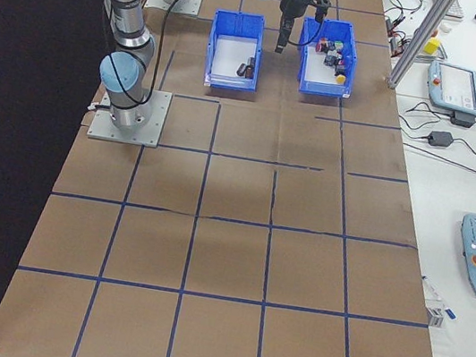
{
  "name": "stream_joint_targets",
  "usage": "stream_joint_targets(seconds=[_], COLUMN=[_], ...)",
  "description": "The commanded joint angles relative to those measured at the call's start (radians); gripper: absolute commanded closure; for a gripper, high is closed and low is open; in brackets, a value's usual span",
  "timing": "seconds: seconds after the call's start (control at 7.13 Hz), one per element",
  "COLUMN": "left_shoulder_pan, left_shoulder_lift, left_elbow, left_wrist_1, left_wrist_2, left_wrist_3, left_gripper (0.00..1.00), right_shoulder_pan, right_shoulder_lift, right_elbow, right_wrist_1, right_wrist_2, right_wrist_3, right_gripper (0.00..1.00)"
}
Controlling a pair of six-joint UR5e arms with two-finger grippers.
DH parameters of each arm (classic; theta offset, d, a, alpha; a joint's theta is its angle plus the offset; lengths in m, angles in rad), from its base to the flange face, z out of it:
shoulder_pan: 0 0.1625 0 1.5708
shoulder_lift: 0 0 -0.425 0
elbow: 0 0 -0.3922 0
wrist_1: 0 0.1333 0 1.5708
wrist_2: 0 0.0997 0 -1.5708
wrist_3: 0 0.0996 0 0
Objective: Place battery box in front
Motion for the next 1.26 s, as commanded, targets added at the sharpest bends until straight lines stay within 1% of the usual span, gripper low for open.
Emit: stream_joint_targets(seconds=[0.0, 0.28, 0.42, 0.56, 0.7, 0.84, 0.98, 1.12], left_shoulder_pan=[0.0, -0.002, -0.002, 0.0, 0.0, 0.0, 0.0, 0.0], left_shoulder_lift=[0.0, -0.003, -0.009, -0.011, -0.011, -0.012, -0.011, -0.011], left_elbow=[-0.002, -0.007, -0.002, 0.004, -0.016, -0.025, -0.034, -0.036], left_wrist_1=[0.0, 0.0, 0.003, 0.015, 0.062, 0.064, 0.066, 0.063], left_wrist_2=[-0.002, 0.005, 0.011, 0.015, 0.023, 0.021, 0.015, -0.003], left_wrist_3=[-0.002, 0.005, 0.003, 0.005, 0.005, 0.002, -0.02, -0.084], left_gripper=[0.01, 0.01, 0.01, 0.01, 0.01, 0.01, 0.01, 0.01], right_shoulder_pan=[0.0, 0.0, 0.0, 0.0, 0.0, 0.0, 0.0, 0.0], right_shoulder_lift=[0.0, 0.003, 0.005, 0.006, 0.006, 0.008, 0.009, 0.018], right_elbow=[0.0, 0.0, 0.0, -0.001, 0.0, 0.002, -0.001, -0.008], right_wrist_1=[0.0, 0.0, 0.002, 0.002, 0.012, 0.006, -0.003, -0.003], right_wrist_2=[0.0, 0.0, -0.012, -0.012, -0.011, -0.014, -0.014, -0.008], right_wrist_3=[-0.001, -0.004, -0.01, -0.031, -0.037, -0.054, -0.114, -0.179], right_gripper=[0.0, 0.0, 0.0, 0.0, 0.0, 0.0, 0.0, 0.0])
